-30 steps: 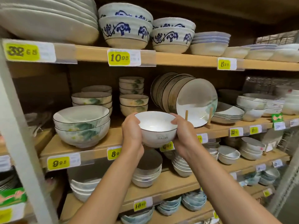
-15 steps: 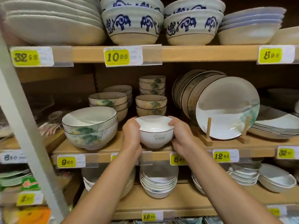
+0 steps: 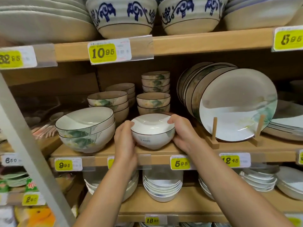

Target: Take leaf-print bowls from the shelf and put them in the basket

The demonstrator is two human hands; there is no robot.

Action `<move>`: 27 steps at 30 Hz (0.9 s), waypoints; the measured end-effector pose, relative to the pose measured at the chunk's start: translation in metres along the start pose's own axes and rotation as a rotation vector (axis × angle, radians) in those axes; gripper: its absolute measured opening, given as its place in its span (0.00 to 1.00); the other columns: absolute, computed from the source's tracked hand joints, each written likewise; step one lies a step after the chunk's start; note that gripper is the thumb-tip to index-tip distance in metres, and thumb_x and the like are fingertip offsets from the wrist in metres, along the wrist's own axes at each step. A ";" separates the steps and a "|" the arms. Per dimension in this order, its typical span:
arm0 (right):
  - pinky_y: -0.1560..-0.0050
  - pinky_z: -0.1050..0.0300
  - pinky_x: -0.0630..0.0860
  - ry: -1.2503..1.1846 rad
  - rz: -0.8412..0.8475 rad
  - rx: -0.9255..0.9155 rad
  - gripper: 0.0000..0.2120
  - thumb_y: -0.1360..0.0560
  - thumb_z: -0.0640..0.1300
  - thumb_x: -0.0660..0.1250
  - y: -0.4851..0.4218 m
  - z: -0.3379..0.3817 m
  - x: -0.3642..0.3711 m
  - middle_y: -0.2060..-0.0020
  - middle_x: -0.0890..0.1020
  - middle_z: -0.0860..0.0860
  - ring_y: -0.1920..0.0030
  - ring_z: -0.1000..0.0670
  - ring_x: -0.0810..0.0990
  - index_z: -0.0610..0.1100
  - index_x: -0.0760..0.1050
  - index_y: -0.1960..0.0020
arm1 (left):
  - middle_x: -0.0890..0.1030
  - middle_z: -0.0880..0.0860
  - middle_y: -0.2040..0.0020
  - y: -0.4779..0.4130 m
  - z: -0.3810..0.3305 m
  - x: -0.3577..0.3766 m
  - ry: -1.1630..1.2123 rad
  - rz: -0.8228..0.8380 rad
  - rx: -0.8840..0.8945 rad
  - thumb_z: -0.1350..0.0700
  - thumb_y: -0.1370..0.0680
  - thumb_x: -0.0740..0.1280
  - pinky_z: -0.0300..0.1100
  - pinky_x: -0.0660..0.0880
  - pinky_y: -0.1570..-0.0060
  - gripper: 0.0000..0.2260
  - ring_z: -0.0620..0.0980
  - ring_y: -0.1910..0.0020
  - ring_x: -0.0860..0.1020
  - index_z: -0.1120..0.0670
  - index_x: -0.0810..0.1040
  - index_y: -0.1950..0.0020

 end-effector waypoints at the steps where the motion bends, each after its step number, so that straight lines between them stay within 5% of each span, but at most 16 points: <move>1: 0.37 0.41 0.74 0.010 -0.009 -0.016 0.18 0.31 0.35 0.58 0.000 -0.002 0.001 0.46 0.81 0.37 0.42 0.37 0.78 0.36 0.77 0.44 | 0.81 0.50 0.46 0.007 0.006 0.001 -0.013 -0.010 0.043 0.53 0.29 0.67 0.42 0.76 0.50 0.20 0.47 0.47 0.79 0.54 0.75 0.38; 3: 0.40 0.44 0.76 0.056 -0.022 -0.046 0.17 0.30 0.39 0.58 0.002 -0.006 0.002 0.46 0.80 0.40 0.43 0.40 0.78 0.41 0.76 0.43 | 0.79 0.50 0.41 0.014 0.017 0.008 -0.072 0.027 0.076 0.51 0.33 0.69 0.43 0.77 0.48 0.31 0.47 0.44 0.78 0.50 0.68 0.30; 8: 0.39 0.42 0.76 0.054 0.038 -0.047 0.20 0.31 0.38 0.61 -0.001 -0.004 -0.003 0.44 0.80 0.40 0.42 0.40 0.78 0.39 0.75 0.40 | 0.82 0.52 0.48 0.001 0.008 0.013 -0.062 -0.006 0.080 0.65 0.30 0.59 0.41 0.75 0.58 0.22 0.51 0.50 0.79 0.54 0.76 0.37; 15: 0.39 0.41 0.76 -0.117 0.070 0.060 0.20 0.30 0.33 0.57 -0.006 -0.003 -0.002 0.45 0.81 0.35 0.43 0.36 0.79 0.32 0.75 0.40 | 0.82 0.55 0.48 -0.004 0.004 0.009 -0.117 0.034 0.014 0.63 0.35 0.58 0.46 0.76 0.52 0.26 0.55 0.48 0.78 0.57 0.77 0.38; 19: 0.44 0.48 0.78 0.042 0.034 -0.108 0.19 0.28 0.39 0.59 0.001 -0.016 -0.006 0.44 0.80 0.45 0.44 0.45 0.78 0.44 0.74 0.38 | 0.82 0.59 0.45 -0.016 -0.010 0.012 -0.090 0.041 -0.107 0.63 0.27 0.60 0.51 0.77 0.43 0.18 0.59 0.44 0.80 0.60 0.77 0.38; 23: 0.51 0.59 0.74 0.125 0.048 -0.216 0.27 0.30 0.49 0.64 0.006 -0.023 -0.014 0.46 0.76 0.57 0.45 0.56 0.76 0.55 0.66 0.31 | 0.80 0.55 0.39 0.001 0.000 0.005 -0.080 -0.065 0.024 0.50 0.23 0.67 0.50 0.75 0.39 0.21 0.53 0.40 0.78 0.54 0.71 0.32; 27: 0.42 0.48 0.77 0.087 0.086 -0.082 0.12 0.29 0.44 0.64 -0.011 0.000 -0.011 0.47 0.82 0.46 0.46 0.47 0.80 0.47 0.78 0.47 | 0.80 0.49 0.42 0.031 0.022 0.015 -0.085 0.055 0.073 0.53 0.27 0.69 0.40 0.76 0.54 0.27 0.46 0.46 0.80 0.48 0.65 0.29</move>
Point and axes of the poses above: each hand's wrist, its own y-axis away from the middle knuckle, its own x-axis out of the palm, z = x × y, the point moved 1 cm from there along -y, towards the middle knuckle
